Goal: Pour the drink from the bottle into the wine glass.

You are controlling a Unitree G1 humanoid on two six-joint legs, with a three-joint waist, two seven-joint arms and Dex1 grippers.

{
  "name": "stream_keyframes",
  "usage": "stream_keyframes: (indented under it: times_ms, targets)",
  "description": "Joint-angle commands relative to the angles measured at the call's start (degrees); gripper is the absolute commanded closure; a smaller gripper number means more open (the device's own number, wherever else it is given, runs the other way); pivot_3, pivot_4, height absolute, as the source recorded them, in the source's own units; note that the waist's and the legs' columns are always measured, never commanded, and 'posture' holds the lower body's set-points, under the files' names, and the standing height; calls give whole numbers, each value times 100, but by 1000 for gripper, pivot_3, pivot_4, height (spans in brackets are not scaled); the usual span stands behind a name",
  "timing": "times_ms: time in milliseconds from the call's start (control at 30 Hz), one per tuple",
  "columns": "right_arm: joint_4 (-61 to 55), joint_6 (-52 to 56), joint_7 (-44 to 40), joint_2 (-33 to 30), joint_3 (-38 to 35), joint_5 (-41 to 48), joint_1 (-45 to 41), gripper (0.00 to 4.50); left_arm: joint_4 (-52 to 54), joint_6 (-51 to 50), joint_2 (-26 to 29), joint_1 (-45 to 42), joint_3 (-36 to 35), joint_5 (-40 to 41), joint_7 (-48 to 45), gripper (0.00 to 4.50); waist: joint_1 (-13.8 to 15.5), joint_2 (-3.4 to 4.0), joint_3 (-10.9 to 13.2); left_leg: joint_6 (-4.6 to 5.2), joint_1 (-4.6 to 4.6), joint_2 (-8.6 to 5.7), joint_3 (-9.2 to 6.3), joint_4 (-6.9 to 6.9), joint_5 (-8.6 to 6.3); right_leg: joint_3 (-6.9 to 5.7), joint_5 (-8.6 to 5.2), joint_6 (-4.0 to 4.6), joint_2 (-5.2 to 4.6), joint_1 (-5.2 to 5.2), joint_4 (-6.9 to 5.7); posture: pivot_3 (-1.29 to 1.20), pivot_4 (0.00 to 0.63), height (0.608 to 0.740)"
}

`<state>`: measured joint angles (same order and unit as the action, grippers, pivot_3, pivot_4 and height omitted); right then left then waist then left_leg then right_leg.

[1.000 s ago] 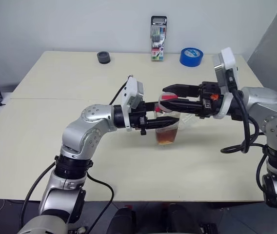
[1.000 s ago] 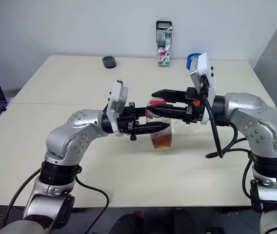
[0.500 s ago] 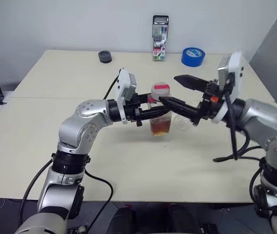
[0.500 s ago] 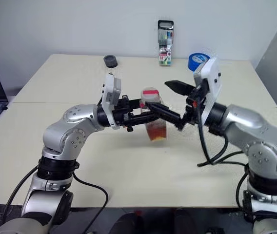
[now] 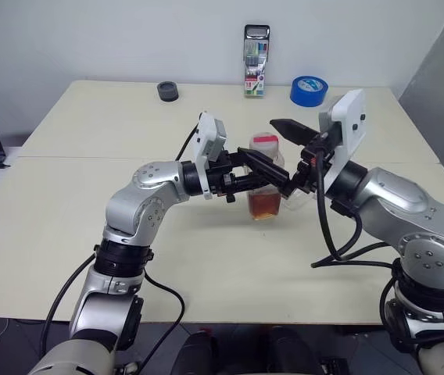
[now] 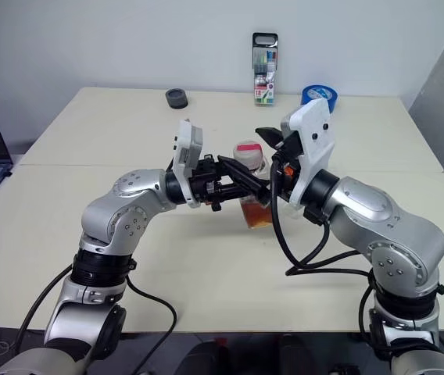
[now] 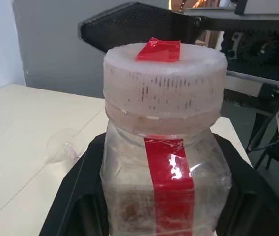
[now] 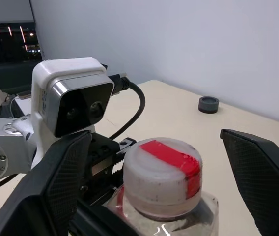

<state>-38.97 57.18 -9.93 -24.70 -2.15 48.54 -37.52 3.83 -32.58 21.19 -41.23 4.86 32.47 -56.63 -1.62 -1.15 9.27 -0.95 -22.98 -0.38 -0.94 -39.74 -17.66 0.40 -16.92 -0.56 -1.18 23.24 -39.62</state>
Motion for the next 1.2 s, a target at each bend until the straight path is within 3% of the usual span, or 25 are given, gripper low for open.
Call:
stream_keyframes:
  times_ms: [33,167,400,633,867,1133,1200]
  targets:
    - [-47,-186,-139,-49,-115,12,-33,1330,149,120,-4,-187,-62,18,-8,2376,0,0,0,1,0,0,0,0,0,0,0,0,0,0,0,0,150,740]
    - [-6,-219,-250,-91,-93,-22,-66,2656,218,97,23,-120,-83,30,15,2376,0,0,0,13,0,0,0,0,-7,0,0,0,1,0,0,0,150,740]
    - [269,-311,-956,-402,-208,180,-100,2695,414,24,95,39,-77,123,-25,2376,-1,0,0,15,0,0,0,-1,-9,0,0,0,0,0,-1,0,150,740]
    - [1237,-931,-3324,-1487,74,25,-186,2695,417,7,187,59,-72,230,-305,2376,-1,0,0,18,1,0,0,-1,-10,-2,0,0,1,-4,4,0,150,740]
    - [1644,-1187,-3708,-1618,219,-176,-393,2695,187,105,149,-134,-46,166,-369,2376,-3,0,0,19,2,0,0,-3,-11,-1,0,0,1,-4,0,0,150,740]
    - [992,-857,-2732,-1421,-202,78,-71,12,39,260,173,-107,-86,11,-313,2376,10,0,0,17,-1,1,-2,-5,-10,-2,0,0,0,-4,3,0,150,740]
    - [738,-729,-2292,-1281,-280,140,65,12,28,267,172,-93,-104,-3,-276,2376,11,-1,0,16,-1,2,-2,-7,-9,0,0,0,0,-3,1,0,150,740]
